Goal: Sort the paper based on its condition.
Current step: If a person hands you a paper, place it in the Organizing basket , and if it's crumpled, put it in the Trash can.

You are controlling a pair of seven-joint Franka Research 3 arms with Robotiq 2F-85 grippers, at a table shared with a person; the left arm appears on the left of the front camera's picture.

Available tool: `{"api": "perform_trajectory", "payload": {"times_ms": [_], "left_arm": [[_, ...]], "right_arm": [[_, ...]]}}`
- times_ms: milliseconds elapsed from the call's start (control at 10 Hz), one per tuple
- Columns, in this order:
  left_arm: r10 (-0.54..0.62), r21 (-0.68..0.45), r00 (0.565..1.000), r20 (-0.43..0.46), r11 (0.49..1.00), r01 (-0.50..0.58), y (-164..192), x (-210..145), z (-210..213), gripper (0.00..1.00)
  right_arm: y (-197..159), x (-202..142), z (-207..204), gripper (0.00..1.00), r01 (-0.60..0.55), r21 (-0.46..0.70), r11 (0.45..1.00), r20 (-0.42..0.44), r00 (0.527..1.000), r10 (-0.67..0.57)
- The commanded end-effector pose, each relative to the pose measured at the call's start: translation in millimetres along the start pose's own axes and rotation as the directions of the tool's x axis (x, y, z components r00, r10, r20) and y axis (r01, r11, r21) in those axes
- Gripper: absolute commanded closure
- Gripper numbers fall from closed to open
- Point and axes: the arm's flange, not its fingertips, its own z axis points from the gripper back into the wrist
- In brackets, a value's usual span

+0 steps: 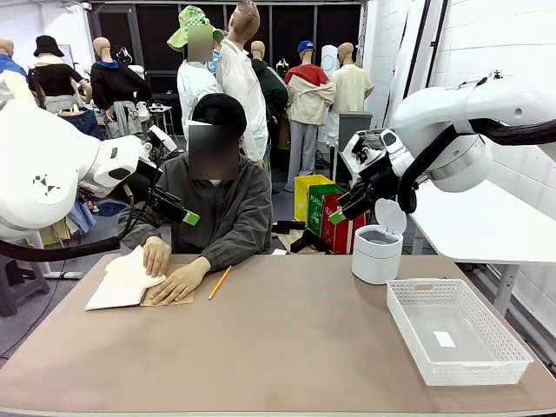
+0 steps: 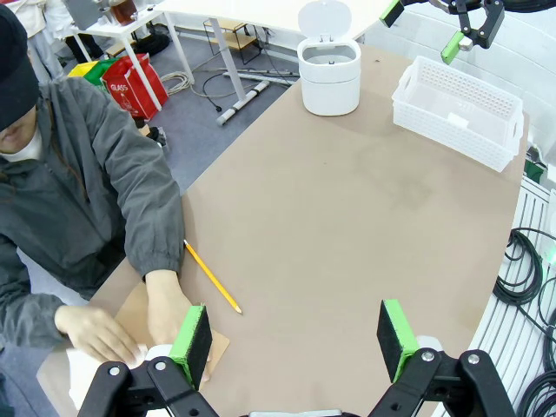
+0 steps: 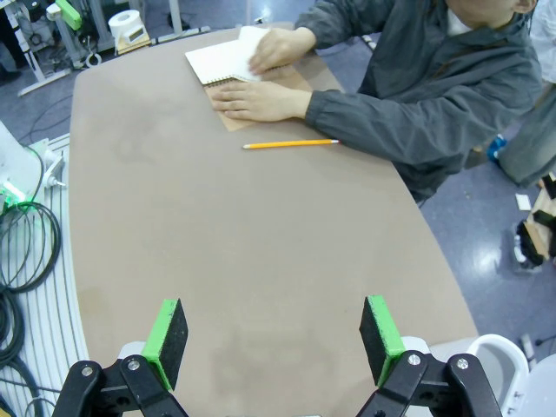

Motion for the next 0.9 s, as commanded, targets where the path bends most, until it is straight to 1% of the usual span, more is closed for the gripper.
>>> {"api": "perform_trajectory", "payload": {"times_ms": [0, 800], "left_arm": [[0.011, -0.006, 1.000, -0.003, 1.000, -0.011, 0.4, -1.0, 0.0, 0.00], [0.011, -0.006, 1.000, -0.003, 1.000, -0.011, 0.4, -1.0, 0.0, 0.00]], "right_arm": [[0.4, 0.7, -0.7, 0.00, 0.006, -0.009, 1.000, 0.019, 1.000, -0.006], [0.4, 0.7, -0.7, 0.00, 0.006, -0.009, 1.000, 0.019, 1.000, -0.006]]}}
